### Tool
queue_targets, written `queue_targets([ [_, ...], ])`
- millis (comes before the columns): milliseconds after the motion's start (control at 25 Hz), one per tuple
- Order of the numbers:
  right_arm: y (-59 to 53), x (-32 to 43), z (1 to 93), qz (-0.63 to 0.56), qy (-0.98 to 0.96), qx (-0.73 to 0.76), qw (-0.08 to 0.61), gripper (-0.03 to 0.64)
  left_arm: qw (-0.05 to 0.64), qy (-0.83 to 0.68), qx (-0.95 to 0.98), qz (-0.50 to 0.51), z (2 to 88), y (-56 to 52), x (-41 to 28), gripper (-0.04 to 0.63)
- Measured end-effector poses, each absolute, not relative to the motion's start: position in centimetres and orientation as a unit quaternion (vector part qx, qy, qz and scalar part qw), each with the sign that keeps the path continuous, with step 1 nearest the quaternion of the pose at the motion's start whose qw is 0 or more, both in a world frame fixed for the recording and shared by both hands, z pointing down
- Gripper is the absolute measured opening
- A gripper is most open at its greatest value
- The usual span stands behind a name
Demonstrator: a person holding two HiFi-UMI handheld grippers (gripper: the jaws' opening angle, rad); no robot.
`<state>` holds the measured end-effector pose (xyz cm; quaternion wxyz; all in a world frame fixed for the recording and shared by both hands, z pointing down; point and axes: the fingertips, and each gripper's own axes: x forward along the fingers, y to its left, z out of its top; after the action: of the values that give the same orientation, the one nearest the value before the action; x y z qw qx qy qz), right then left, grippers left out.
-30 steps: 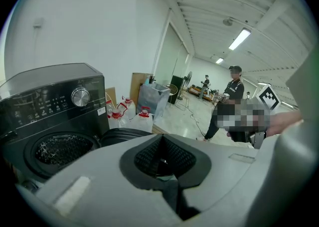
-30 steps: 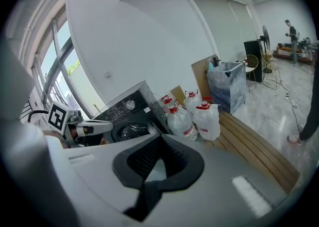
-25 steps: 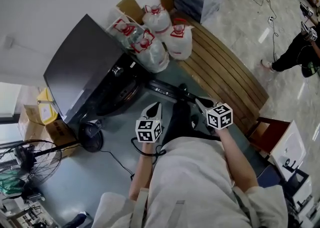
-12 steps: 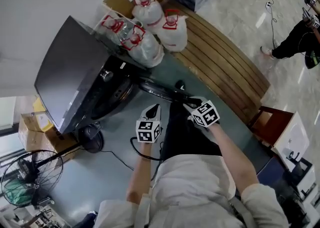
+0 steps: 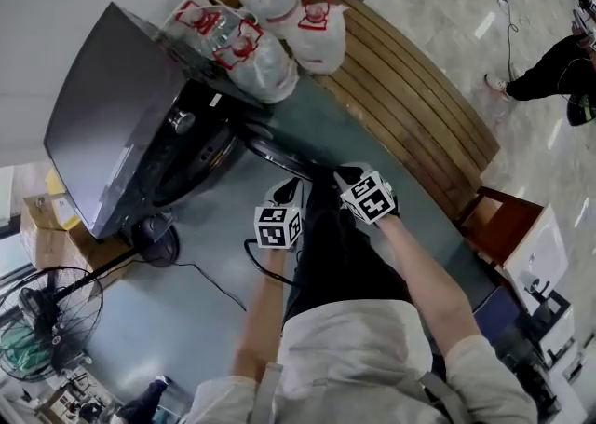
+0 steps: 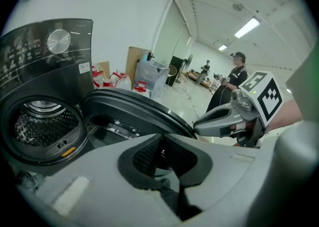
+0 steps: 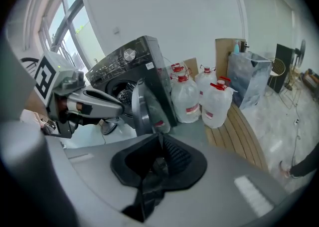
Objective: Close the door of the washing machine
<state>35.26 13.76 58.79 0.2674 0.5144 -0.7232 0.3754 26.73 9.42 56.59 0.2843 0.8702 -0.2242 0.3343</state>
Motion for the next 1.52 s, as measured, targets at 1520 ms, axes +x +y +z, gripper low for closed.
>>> queue_targets([
  [1520,17.4,18.8,61.2,0.461,-0.743,0.418,0.246,-0.002,0.429,-0.285,0.829,0.217,58.0,11.8,16.4,0.265],
])
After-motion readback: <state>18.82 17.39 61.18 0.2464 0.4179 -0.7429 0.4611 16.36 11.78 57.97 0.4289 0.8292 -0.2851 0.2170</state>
